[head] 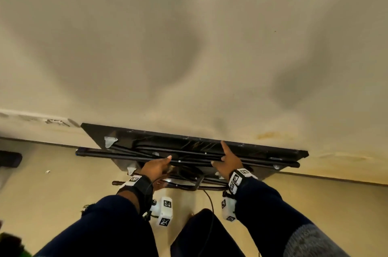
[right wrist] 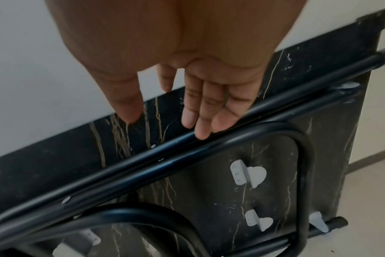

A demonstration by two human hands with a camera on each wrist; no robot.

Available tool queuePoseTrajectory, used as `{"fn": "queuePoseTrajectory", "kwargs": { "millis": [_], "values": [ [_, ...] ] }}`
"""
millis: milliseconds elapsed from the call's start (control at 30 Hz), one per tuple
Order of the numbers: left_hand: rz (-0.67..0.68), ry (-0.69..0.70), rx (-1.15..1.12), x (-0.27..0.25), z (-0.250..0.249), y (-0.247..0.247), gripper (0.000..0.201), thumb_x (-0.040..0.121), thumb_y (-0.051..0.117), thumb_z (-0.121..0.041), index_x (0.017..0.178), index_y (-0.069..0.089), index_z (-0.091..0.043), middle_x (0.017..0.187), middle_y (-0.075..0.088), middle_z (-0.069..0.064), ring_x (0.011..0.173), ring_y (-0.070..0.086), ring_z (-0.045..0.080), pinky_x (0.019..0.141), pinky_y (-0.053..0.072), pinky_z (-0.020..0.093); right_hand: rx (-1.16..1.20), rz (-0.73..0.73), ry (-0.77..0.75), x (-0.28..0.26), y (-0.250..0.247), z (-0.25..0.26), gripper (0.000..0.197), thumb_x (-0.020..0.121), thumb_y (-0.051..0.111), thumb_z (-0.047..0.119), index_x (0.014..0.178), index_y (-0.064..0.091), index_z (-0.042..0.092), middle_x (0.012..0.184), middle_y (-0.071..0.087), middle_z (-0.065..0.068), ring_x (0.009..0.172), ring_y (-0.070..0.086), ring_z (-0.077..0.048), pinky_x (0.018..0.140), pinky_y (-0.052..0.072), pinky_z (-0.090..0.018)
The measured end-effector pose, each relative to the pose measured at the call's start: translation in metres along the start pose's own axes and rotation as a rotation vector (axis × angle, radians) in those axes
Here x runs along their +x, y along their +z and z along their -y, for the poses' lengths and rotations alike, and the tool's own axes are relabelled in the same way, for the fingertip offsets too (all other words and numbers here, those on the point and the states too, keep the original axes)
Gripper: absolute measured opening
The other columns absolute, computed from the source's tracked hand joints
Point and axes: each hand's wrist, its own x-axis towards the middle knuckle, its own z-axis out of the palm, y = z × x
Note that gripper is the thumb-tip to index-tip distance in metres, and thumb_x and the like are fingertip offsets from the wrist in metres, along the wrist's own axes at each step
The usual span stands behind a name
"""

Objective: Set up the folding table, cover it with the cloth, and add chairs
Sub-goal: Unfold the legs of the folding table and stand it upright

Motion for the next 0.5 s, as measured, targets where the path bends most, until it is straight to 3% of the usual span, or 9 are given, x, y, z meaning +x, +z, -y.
{"fn": "queuePoseTrajectory", "kwargs": {
  "millis": [67, 133, 233, 300, 367, 433, 500],
  "values": [
    [-0.109, -0.033, -0.086, 0.019, 0.017, -0.001, 0.091, 0.044, 0.092, -0.065, 0.113, 0.07, -0.009, 0.114, 0.071, 0.017, 0.096, 0.069, 0.035, 0.079, 0.06, 0.049, -0.107, -0.058, -0.026, 0.004, 0.003, 0.002, 0.095, 0.09, 0.071, 0.029, 0.155, 0.007, 0.053, 0.124, 0.066, -0.011, 0.09, 0.073, -0.024, 0.083, 0.061, -0.037],
    [-0.078, -0.065, -0.122, 0.018, 0.0, 0.012, 0.084, 0.053, 0.092, -0.061, 0.117, 0.068, -0.012, 0.117, 0.068, 0.015, 0.105, 0.064, 0.038, 0.073, 0.06, 0.047, -0.17, -0.122, -0.031, 0.017, 0.001, 0.003, 0.094, 0.089, 0.068, 0.023, 0.155, 0.007, 0.05, 0.104, 0.067, -0.006, 0.075, 0.069, -0.021, 0.074, 0.062, -0.04],
    [-0.008, -0.091, -0.246, 0.002, -0.005, 0.027, 0.066, 0.071, 0.086, -0.052, 0.121, 0.064, -0.015, 0.112, 0.065, 0.013, 0.103, 0.063, 0.034, 0.073, 0.057, 0.043, -0.297, -0.104, -0.067, 0.015, 0.006, 0.001, 0.091, 0.087, 0.065, 0.021, 0.155, 0.009, 0.047, 0.089, 0.065, -0.004, 0.077, 0.066, -0.023, 0.072, 0.061, -0.04],
    [-0.019, -0.08, -0.28, 0.005, -0.008, 0.03, 0.078, 0.067, 0.087, -0.056, 0.129, 0.06, -0.016, 0.123, 0.061, 0.014, 0.114, 0.058, 0.035, 0.086, 0.055, 0.045, -0.35, -0.086, -0.071, 0.015, 0.002, -0.002, 0.093, 0.087, 0.065, 0.02, 0.156, 0.008, 0.046, 0.093, 0.065, -0.004, 0.082, 0.066, -0.024, 0.075, 0.06, -0.039],
    [-0.054, -0.086, -0.278, 0.025, -0.005, 0.028, 0.103, 0.046, 0.093, -0.065, 0.131, 0.061, -0.017, 0.131, 0.062, 0.014, 0.122, 0.057, 0.037, 0.097, 0.052, 0.048, -0.36, -0.081, -0.093, 0.017, -0.001, -0.001, 0.093, 0.087, 0.066, 0.019, 0.157, 0.01, 0.043, 0.104, 0.066, -0.006, 0.091, 0.066, -0.026, 0.079, 0.058, -0.039],
    [-0.092, -0.094, -0.255, 0.07, 0.004, 0.018, 0.109, 0.036, 0.093, -0.07, 0.127, 0.064, -0.019, 0.131, 0.064, 0.01, 0.121, 0.059, 0.037, 0.095, 0.053, 0.051, -0.348, -0.081, -0.112, 0.018, -0.004, -0.003, 0.093, 0.085, 0.067, 0.019, 0.157, 0.013, 0.041, 0.129, 0.059, -0.009, 0.113, 0.061, -0.03, 0.091, 0.056, -0.043],
    [-0.09, -0.089, -0.264, 0.092, 0.001, 0.014, 0.114, 0.031, 0.088, -0.079, 0.128, 0.065, -0.025, 0.139, 0.06, 0.008, 0.122, 0.059, 0.037, 0.086, 0.056, 0.052, -0.375, -0.084, -0.12, 0.017, -0.001, -0.005, 0.094, 0.083, 0.067, 0.02, 0.156, 0.013, 0.042, 0.145, 0.047, -0.01, 0.134, 0.045, -0.033, 0.101, 0.051, -0.048]
  ]
}}
